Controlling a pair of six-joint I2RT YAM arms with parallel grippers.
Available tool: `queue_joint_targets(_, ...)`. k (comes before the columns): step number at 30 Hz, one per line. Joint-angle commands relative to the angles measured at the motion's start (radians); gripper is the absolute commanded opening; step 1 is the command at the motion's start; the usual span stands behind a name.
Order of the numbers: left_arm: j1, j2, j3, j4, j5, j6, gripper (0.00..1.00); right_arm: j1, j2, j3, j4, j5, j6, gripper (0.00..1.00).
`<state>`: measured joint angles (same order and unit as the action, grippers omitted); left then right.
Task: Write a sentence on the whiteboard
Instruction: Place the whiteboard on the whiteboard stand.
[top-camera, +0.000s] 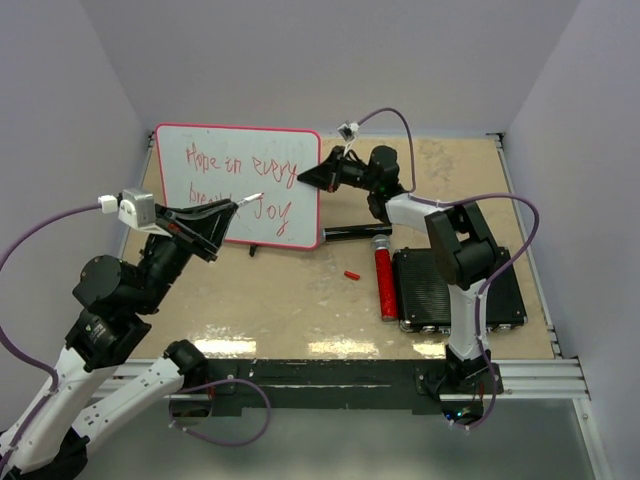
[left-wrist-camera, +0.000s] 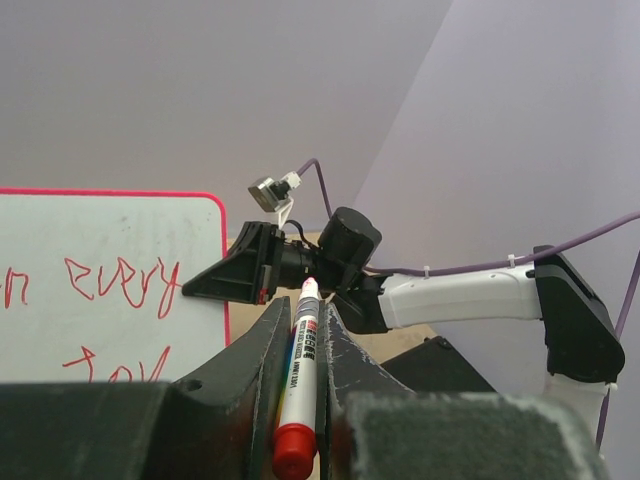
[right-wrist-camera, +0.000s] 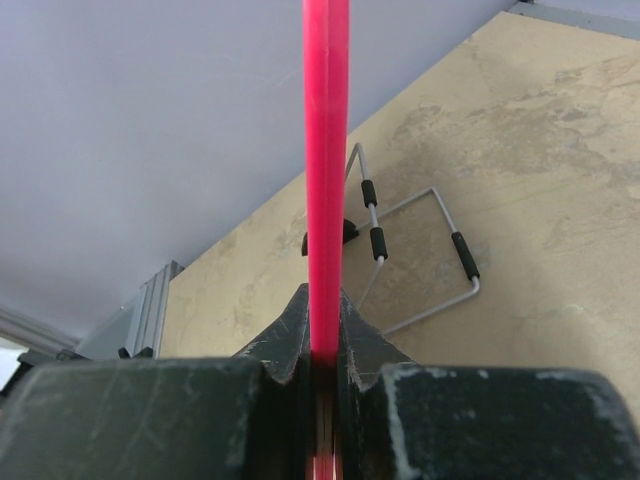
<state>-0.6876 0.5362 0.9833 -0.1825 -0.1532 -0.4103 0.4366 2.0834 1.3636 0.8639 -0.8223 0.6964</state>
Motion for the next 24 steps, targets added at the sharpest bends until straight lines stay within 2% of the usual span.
queue_joint_targets(1,0.003,-0.010,-0.005,0.023,0.000,-0.018,0.00,0.001,-0.057,-0.029,0.139,0.008,-0.035,0.02)
queue_joint_targets(13,0.003,-0.033,-0.034,0.029,0.003,-0.028,0.00,0.010,-0.049,-0.118,0.133,-0.006,-0.086,0.11)
queue_joint_targets(24,0.005,-0.061,-0.094,0.048,0.010,-0.042,0.00,0.011,-0.082,-0.179,0.041,-0.002,-0.190,0.30)
